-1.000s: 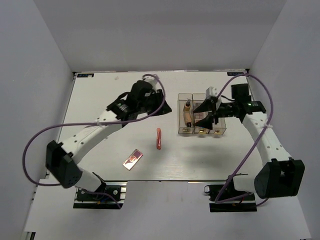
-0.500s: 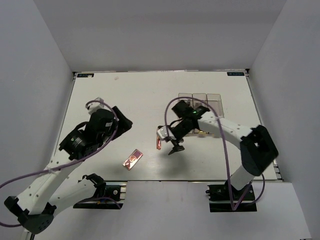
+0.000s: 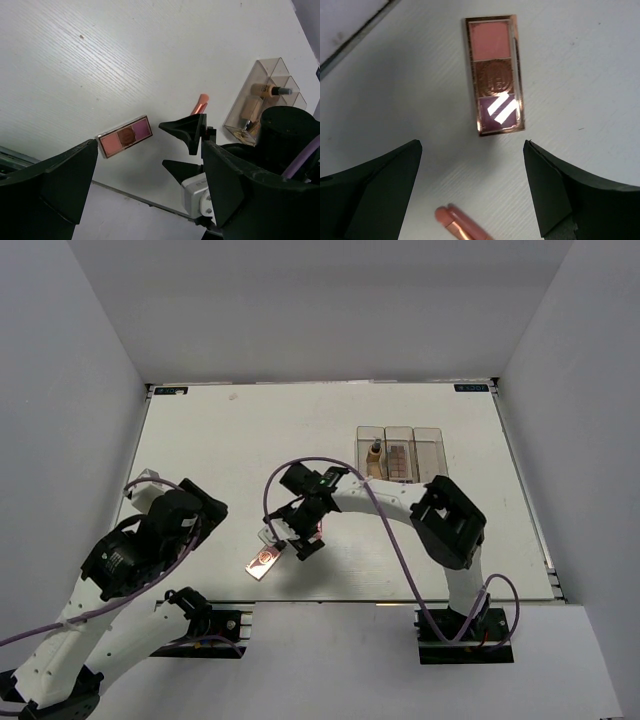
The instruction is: Organize the makeup
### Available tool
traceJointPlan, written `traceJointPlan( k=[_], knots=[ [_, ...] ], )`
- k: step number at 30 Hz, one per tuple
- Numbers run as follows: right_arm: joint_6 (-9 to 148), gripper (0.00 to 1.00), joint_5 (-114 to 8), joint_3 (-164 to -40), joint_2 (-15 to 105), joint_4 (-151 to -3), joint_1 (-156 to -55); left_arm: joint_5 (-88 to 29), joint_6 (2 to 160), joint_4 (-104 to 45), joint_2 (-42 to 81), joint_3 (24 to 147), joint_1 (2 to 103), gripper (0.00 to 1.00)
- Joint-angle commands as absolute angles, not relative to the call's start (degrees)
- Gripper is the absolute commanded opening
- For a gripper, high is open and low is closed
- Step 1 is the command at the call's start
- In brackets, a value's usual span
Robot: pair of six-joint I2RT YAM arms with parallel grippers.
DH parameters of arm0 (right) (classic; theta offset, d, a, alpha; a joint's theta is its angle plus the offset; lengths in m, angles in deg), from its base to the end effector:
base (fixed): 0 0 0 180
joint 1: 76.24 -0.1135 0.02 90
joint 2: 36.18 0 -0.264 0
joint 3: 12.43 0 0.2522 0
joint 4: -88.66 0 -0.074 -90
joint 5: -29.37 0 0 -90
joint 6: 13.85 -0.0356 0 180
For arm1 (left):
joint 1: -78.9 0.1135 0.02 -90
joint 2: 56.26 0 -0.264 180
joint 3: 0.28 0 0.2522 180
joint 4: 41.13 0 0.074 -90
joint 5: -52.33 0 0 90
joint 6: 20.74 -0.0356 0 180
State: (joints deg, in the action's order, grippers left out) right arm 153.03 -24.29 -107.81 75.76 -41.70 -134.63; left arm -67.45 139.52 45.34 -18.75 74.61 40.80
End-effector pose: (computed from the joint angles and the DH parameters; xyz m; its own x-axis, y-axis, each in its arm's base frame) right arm 0.1926 0.3533 0.1926 0.6813 -0.3897 -0.6196 -0.6512 -0.7093 -0.2699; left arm 0.0736 -0.0353 0.3481 -0.4640 -0.6743 -0.5745 -0.4653 0.7374 -0.4896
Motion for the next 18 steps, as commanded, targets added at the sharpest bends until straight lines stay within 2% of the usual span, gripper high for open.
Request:
traceJointPlan(
  k=[1,7,13,18],
  knots=[
    [150.68,0.88,-27.31,-111.79,77.90,-45.22,-136.53,-70.53,141.59,48.48,-19.26,74.92,40.50,0.96],
    [151.56,0.88,-29.87,-120.05,85.01,-39.88,-139.43,-70.45,141.77,48.05,-19.53,74.22,39.88,0.96],
    [151.03,0.88,-31.54,-121.81,87.83,-40.31,-141.01,-70.10,142.38,47.87,-20.40,73.34,39.88,0.96],
    [152.70,0.80,-32.33,-122.87,89.94,-36.36,-141.37,-69.92,143.35,48.39,-21.20,72.81,39.88,0.96]
  ],
)
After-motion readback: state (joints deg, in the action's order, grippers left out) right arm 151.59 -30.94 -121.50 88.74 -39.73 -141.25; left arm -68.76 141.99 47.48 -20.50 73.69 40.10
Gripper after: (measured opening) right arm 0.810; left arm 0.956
